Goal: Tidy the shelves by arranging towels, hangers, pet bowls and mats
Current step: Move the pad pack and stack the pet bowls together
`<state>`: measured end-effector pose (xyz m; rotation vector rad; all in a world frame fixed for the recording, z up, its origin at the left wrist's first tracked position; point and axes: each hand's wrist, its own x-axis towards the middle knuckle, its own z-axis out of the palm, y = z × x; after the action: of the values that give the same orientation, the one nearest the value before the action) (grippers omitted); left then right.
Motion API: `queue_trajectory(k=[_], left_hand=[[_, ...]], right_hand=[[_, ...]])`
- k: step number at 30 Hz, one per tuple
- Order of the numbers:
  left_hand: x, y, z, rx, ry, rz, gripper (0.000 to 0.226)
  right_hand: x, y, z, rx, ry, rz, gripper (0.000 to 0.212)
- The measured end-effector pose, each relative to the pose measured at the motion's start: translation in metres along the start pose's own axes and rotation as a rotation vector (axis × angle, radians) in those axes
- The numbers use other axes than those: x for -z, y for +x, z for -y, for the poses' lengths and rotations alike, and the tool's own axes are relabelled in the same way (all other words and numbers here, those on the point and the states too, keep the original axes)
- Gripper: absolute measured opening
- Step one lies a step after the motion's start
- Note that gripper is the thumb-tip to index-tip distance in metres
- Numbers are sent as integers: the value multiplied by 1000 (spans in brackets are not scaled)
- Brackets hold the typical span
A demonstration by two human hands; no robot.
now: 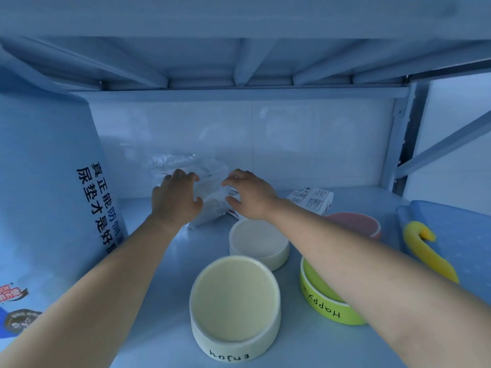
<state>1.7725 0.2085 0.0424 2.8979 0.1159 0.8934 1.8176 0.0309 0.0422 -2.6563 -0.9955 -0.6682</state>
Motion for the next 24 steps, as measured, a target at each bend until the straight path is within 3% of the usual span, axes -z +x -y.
queue_trajectory(k=[7, 18, 24], left_hand=[[-18, 0, -3, -3, 94, 64, 66], [-17, 7, -6, 57, 98, 99, 55], [-18, -3, 2, 76, 233, 67, 57]], right_hand=[[-7, 16, -7, 21, 15, -13, 40], [-23, 45, -6, 56, 100, 73, 46], [-24, 47, -3, 99, 171, 1, 35]])
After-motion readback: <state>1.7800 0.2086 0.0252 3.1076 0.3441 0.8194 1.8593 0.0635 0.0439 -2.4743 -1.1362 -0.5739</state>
